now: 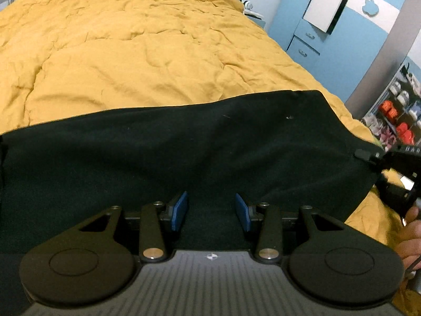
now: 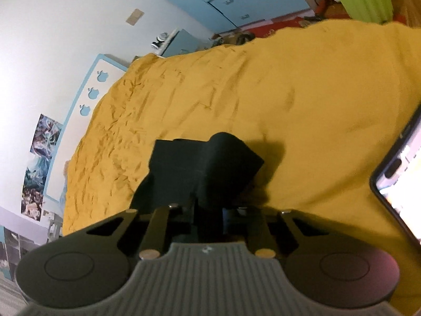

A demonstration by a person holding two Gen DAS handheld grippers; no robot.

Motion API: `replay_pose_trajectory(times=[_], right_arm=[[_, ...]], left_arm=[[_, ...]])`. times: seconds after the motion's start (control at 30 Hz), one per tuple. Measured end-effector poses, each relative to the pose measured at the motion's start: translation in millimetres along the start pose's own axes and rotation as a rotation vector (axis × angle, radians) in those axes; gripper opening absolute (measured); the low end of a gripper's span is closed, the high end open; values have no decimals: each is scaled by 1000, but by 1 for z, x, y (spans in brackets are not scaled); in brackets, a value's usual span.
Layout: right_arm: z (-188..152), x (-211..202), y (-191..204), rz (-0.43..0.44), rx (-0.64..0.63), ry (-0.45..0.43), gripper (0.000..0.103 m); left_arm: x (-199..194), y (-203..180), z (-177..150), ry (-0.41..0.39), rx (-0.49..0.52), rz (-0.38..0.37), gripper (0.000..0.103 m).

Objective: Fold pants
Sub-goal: 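Grasp the folded pants edge with the right tool while the left tool grasps beside it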

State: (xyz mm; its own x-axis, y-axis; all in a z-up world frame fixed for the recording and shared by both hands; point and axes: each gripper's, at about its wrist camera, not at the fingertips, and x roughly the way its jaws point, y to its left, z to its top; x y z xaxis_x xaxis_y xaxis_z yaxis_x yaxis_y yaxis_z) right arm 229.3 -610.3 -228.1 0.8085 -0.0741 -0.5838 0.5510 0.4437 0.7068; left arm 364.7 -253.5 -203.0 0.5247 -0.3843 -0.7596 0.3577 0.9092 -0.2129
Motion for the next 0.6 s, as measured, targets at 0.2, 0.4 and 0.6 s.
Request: replay_pose_trajectory(times=[0.2,0.4,0.6], right_arm=[[-5,-19,62,40,-253,-83,10],[-59,-36,161,152,-755,-141,10],[-173,-30,200,284,-1325,-71,10]], left_arm=[[-22,20,7,-36,-97,-53,49],[-67,75,6,-109,-193,-36,49],[-99,130,-1,-148,-294,5,49]])
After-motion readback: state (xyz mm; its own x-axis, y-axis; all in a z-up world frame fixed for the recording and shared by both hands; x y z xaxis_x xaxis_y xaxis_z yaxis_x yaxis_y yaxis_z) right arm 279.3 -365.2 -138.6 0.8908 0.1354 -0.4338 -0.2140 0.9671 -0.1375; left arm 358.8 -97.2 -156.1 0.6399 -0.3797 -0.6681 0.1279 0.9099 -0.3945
